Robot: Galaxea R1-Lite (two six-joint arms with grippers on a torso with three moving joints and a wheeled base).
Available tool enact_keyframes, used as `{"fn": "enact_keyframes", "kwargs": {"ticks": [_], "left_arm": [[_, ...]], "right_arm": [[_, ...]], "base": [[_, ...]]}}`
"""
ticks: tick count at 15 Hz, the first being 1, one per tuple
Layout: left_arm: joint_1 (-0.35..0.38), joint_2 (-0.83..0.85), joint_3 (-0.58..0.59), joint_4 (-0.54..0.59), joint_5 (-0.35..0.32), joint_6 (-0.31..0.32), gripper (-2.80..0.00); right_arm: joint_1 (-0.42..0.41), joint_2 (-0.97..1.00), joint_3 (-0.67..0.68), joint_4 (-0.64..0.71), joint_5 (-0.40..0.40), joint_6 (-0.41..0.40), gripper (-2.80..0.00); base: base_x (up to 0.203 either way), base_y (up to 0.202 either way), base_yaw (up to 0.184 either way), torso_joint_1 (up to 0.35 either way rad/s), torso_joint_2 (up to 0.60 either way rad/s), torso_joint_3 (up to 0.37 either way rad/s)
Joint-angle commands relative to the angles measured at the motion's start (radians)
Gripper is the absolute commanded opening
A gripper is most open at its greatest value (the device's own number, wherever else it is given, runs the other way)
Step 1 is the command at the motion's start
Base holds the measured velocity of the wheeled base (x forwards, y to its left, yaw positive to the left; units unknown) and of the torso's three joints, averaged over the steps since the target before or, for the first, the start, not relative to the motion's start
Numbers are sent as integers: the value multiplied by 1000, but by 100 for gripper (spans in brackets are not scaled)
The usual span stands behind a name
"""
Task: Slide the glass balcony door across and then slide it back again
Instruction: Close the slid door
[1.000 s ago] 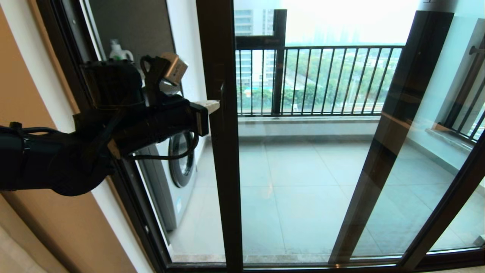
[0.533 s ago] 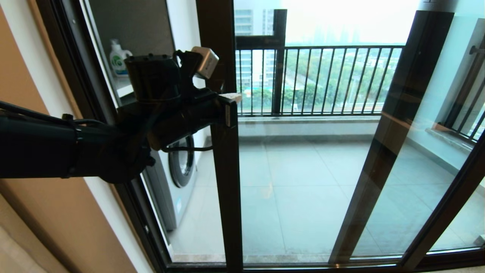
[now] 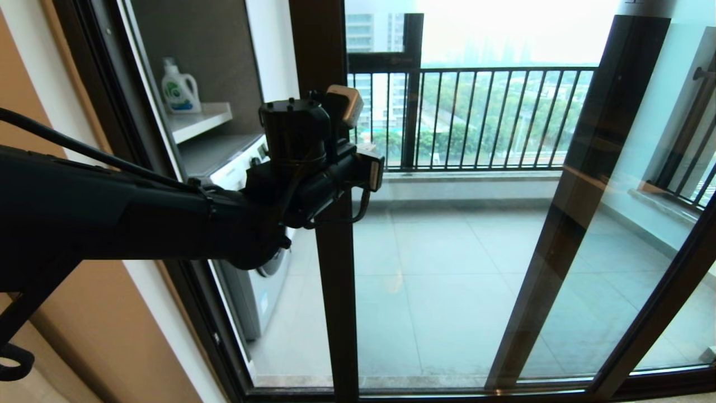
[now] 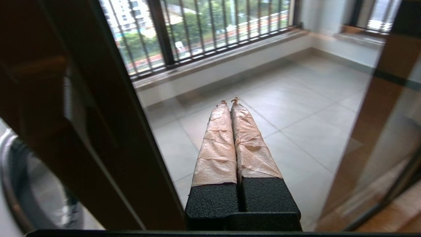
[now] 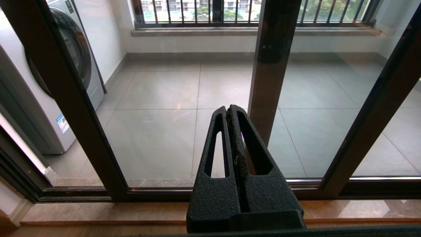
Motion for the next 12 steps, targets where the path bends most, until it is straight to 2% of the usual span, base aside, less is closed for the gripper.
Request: {"fn": "enact_keyframes", "kwargs": {"ticks": [1, 12], "left_arm": [[3, 29, -47, -10, 67, 13, -280], [85, 26, -56, 1, 82, 31, -280]], "right_arm": [[0, 1, 3, 0, 1, -1, -280], [0, 1, 3, 0, 1, -1, -280]], "base": [[0, 0, 0, 0, 0, 0], [0, 0, 0, 0, 0, 0]]}}
